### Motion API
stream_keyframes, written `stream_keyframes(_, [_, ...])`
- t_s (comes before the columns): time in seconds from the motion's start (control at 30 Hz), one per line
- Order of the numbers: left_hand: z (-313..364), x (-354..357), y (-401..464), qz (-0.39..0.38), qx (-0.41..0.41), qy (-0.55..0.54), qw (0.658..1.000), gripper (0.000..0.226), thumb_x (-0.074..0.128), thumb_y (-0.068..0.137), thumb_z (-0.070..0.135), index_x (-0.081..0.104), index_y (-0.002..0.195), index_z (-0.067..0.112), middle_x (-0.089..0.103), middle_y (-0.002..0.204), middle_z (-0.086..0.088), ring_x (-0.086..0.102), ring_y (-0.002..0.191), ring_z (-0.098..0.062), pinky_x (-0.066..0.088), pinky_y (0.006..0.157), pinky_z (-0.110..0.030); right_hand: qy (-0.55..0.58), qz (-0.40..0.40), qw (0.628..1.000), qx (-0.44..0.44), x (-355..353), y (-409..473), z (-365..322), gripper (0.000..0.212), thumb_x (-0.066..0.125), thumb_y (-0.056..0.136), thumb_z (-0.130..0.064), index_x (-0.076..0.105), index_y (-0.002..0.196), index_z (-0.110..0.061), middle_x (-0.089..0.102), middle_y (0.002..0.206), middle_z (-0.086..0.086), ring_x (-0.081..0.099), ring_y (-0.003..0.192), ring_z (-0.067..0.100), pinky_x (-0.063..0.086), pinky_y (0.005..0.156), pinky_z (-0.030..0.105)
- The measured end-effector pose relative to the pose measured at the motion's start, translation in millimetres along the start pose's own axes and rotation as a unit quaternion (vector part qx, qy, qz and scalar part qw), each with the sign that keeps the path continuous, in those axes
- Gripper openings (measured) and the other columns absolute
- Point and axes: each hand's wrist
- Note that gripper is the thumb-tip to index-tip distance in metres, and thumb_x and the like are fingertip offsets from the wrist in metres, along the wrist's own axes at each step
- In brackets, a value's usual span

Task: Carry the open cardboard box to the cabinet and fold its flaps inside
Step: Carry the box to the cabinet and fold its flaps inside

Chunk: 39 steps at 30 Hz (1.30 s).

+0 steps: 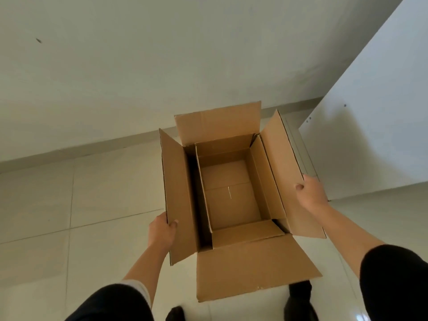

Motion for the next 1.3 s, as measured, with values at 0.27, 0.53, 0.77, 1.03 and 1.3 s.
stream_keyframes(0.27, [108, 87, 0, 0.001, 0.014, -0.038, 0.999, 0.028, 0.048, 0.095, 0.013, 0.059, 0.118, 0.002, 0.067, 0.116, -0.018, 0.062, 0.103, -0.036, 0.054, 0.089, -0.045, -0.038, 0.035, 0.999, -0.016, -80, 101, 36, 0.037, 0.042, 0.096, -0.006, 0.045, 0.13, 0.007, 0.051, 0.132, 0.028, 0.045, 0.125, 0.041, 0.04, 0.102, 0.045])
stream_keyframes(0.53, [220, 171, 11, 0.004, 0.043, -0.045, 0.998, 0.029, 0.047, 0.096, 0.013, 0.058, 0.121, 0.003, 0.066, 0.119, -0.017, 0.063, 0.103, -0.033, 0.052, 0.085, -0.038, -0.034, 0.085, 0.996, -0.023, -141, 186, 65, 0.037, 0.041, 0.097, -0.004, 0.042, 0.133, 0.005, 0.051, 0.134, 0.027, 0.046, 0.126, 0.04, 0.041, 0.102, 0.043])
stream_keyframes(0.77, [265, 167, 42, 0.048, 0.072, 0.018, 0.996, 0.033, 0.048, 0.096, 0.014, 0.056, 0.124, 0.0, 0.065, 0.118, -0.02, 0.064, 0.102, -0.035, 0.05, 0.078, -0.035, -0.025, 0.098, 0.995, -0.029, -160, 220, 65, 0.031, 0.04, 0.096, -0.003, 0.047, 0.122, 0.011, 0.052, 0.129, 0.03, 0.046, 0.122, 0.041, 0.039, 0.1, 0.042])
stream_keyframes(1.03, [280, 161, 60, 0.053, 0.043, 0.021, 0.997, 0.031, 0.049, 0.095, 0.014, 0.057, 0.122, 0.002, 0.064, 0.12, -0.021, 0.06, 0.109, -0.039, 0.052, 0.092, -0.045, -0.02, 0.111, 0.993, -0.045, -157, 242, 57, 0.027, 0.04, 0.094, 0.001, 0.05, 0.118, 0.009, 0.056, 0.122, 0.03, 0.051, 0.117, 0.04, 0.042, 0.095, 0.039])
stream_keyframes(1.3, [285, 183, 24, 0.081, 0.102, 0.034, 0.991, 0.074, 0.056, 0.092, 0.013, 0.012, 0.151, 0.012, 0.034, 0.151, -0.019, 0.04, 0.136, -0.034, 0.043, 0.108, -0.043, -0.036, 0.096, 0.973, -0.208, -163, 230, 71, 0.063, 0.048, 0.092, -0.008, 0.016, 0.147, -0.009, 0.027, 0.152, 0.015, 0.029, 0.139, 0.029, 0.033, 0.111, 0.038])
Point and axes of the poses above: each hand's wrist, its own y-axis towards the middle knuckle, its own x-axis out of the palm, z = x × y
